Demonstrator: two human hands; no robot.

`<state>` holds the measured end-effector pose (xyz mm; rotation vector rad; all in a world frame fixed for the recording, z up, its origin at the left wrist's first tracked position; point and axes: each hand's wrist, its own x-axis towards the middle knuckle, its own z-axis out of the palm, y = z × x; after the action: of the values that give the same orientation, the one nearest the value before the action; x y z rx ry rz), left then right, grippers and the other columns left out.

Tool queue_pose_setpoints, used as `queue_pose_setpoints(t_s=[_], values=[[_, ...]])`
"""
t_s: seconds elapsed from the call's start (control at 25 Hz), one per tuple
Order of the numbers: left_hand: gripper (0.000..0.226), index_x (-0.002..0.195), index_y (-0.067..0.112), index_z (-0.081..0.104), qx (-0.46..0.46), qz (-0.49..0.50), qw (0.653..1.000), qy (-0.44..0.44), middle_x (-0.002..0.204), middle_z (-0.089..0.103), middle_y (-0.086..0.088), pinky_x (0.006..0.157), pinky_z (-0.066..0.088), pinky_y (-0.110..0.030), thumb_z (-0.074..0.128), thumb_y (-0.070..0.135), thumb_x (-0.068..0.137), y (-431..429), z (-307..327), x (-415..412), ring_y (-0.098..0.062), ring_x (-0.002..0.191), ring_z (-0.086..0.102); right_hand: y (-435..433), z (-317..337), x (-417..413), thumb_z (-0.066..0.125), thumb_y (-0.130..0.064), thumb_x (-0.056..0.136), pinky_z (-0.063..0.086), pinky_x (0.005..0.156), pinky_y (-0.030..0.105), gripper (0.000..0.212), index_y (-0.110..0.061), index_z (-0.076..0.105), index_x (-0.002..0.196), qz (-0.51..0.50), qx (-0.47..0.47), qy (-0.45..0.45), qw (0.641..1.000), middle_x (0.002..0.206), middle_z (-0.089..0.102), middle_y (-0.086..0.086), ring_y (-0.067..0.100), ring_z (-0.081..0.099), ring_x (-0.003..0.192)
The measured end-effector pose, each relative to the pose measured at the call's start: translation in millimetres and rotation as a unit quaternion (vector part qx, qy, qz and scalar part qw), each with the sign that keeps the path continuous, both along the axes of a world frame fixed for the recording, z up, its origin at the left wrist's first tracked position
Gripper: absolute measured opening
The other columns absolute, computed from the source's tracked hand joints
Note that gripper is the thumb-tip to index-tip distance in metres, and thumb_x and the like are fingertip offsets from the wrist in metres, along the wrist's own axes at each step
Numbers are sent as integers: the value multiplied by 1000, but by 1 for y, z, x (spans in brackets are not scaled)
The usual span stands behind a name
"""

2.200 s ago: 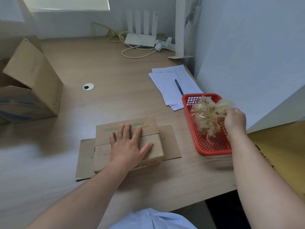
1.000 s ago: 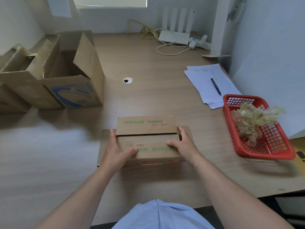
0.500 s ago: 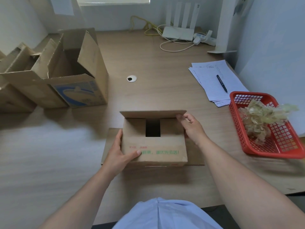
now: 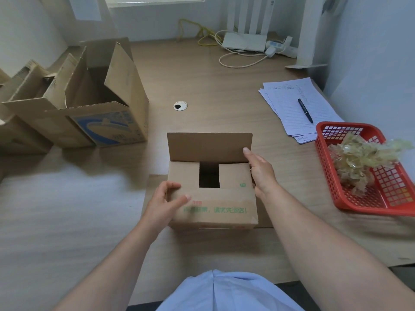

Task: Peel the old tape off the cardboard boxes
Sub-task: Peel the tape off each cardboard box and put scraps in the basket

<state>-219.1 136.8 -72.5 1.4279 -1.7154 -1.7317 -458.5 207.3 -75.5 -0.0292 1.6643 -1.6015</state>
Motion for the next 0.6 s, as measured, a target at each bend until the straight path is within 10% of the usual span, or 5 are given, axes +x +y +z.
queue_pose_setpoints(t_s=[0.28,0.36,0.6], values=[[34,68,16,57,132,124,983,-23,74,61,-2,62,37,-32,59,39,91,-16,22,-10,-20,72,56,0,-1,-2,73,-39,80,46,100,41,44,-11,63,111,-38,-3,19,999,116,65,4,22,61,109],[24,85,16,61,143,24,989,-10,84,66,-3,62,38,-30,71,37,80,-13,25,-3,-18,74,59,-1,-3,-4,72,-40,81,44,95,32,25,-20,60,91,-49,11,41,998,104,63,-5,15,57,102],[117,149,42,9,205,-200,957,36,143,35,15,108,36,-32,81,28,58,-13,31,26,-6,125,47,-8,-8,-3,72,-37,81,38,82,24,25,-25,54,69,-86,6,46,995,78,55,-17,6,52,81]])
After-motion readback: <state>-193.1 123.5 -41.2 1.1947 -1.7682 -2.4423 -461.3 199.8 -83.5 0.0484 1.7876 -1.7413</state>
